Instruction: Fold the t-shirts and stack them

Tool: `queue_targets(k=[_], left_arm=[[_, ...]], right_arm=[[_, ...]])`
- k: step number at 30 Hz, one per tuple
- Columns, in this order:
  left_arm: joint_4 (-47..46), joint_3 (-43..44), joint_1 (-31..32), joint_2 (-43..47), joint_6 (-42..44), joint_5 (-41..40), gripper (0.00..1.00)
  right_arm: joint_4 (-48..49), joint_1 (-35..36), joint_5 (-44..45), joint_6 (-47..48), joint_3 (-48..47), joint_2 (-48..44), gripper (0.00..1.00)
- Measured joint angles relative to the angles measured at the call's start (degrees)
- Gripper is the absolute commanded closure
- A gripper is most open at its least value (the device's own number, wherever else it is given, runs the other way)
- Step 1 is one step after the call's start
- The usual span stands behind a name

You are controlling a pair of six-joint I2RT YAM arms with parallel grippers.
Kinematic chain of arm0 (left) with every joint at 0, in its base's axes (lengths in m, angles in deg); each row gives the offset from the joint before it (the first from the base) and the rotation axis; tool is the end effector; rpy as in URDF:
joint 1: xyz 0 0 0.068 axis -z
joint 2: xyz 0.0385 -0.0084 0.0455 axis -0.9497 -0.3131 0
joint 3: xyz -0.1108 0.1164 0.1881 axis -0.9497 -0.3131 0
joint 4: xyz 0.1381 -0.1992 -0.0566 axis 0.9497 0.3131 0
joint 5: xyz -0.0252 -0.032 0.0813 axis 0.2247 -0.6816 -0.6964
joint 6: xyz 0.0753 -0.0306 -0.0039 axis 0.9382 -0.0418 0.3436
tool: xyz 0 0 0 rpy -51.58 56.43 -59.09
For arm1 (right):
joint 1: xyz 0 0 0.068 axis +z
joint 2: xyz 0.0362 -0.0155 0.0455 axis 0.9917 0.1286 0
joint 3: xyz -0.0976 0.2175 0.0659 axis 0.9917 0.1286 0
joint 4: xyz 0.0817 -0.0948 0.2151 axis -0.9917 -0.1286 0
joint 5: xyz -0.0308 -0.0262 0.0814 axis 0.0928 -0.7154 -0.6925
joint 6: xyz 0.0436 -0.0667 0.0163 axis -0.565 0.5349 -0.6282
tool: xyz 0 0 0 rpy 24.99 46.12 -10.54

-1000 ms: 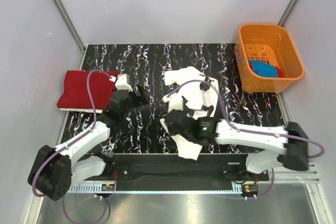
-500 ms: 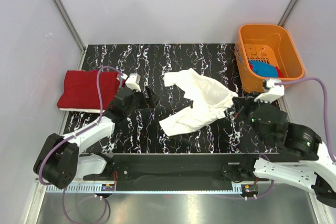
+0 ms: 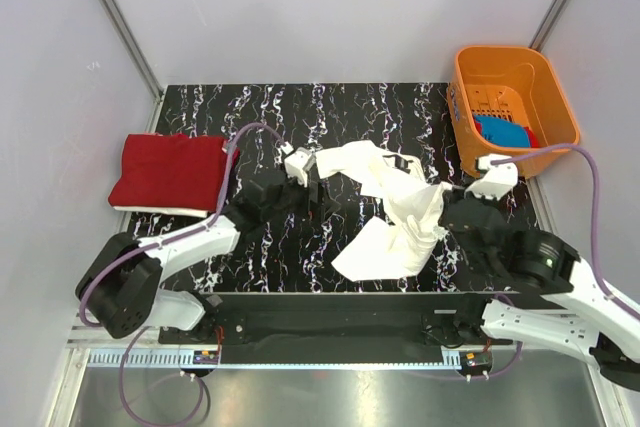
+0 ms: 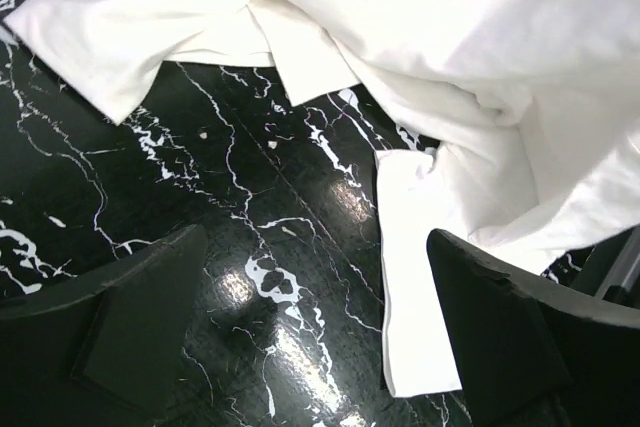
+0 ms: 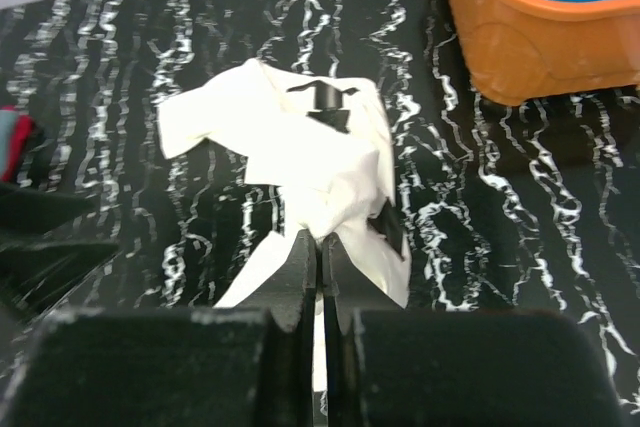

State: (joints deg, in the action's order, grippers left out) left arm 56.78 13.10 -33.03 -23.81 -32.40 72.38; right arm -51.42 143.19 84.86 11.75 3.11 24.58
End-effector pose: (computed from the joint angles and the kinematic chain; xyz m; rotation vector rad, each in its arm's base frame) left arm 0.2366 -0.2071 0.1926 0.5004 1.9729 -0.8246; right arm 0.1135 0.0830 0.3483 0.1442 1.8808 0.1198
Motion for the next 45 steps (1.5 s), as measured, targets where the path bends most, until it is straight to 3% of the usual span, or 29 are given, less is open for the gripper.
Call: queue_targets(k=[6, 10, 17, 19, 20, 21, 23, 24, 27, 28, 31, 39, 45], left_arm=[[3.2, 5.3, 1.8, -4.9, 2.8, -0.2, 0.10], [5.9, 8.3, 1.9, -9.1, 3.4, 0.1, 0.12], [11.3, 11.5, 3.6, -12.1, 4.7, -0.3, 0.12], [11.8, 12.0, 4.0, -12.2, 4.7, -1.2, 0.12], [11.8, 12.0, 4.0, -12.2, 4.6, -1.7, 0.12], [12.0, 12.0, 4.0, -12.2, 4.4, -2.9, 0.11], [12.7, 12.0, 3.7, -12.2, 3.9, -4.7, 0.11], [13.2, 12.0, 3.3, -12.2, 3.5, -5.6, 0.11], [14.7, 12.0, 1.1, -12.2, 1.4, -7.3, 0.08], [15.0, 12.0, -0.2, -12.2, 0.5, -7.8, 0.07], [15.1, 11.9, -3.7, -12.2, -1.7, -8.9, 0.06], [15.1, 9.7, -4.8, -9.3, -4.0, -13.7, 0.03], [15.0, 8.7, -4.8, -7.0, -4.6, -15.7, 0.03]], right_arm=[[2.8, -4.8, 1.5, 1.2, 1.7, 6.6, 1.00], [7.9, -17.0, -5.6, 3.3, 4.9, 10.0, 1.00], [16.7, -39.0, -25.8, 5.5, 7.8, 13.9, 1.00], [19.7, -45.9, -32.2, 5.4, 7.6, 17.6, 0.87], [20.6, -48.0, -34.2, 5.3, 7.5, 19.7, 0.47], [21.3, -49.7, -36.3, 4.8, 7.2, 22.6, 0.30], [22.6, -50.7, -40.7, 5.1, 7.0, 27.3, 0.21], [23.2, -50.7, -43.4, 5.5, 7.1, 28.7, 0.20], [25.7, -49.9, -51.9, 6.8, 8.9, 29.0, 0.39], [26.0, -48.9, -54.0, 7.4, 9.2, 29.1, 0.40], [26.7, -42.1, -56.7, 8.2, 10.4, 28.9, 0.46], [29.1, -16.6, -57.9, 4.7, 19.1, 26.6, 0.45], [30.1, -2.8, -52.1, 1.3, 17.7, 34.7, 0.47]])
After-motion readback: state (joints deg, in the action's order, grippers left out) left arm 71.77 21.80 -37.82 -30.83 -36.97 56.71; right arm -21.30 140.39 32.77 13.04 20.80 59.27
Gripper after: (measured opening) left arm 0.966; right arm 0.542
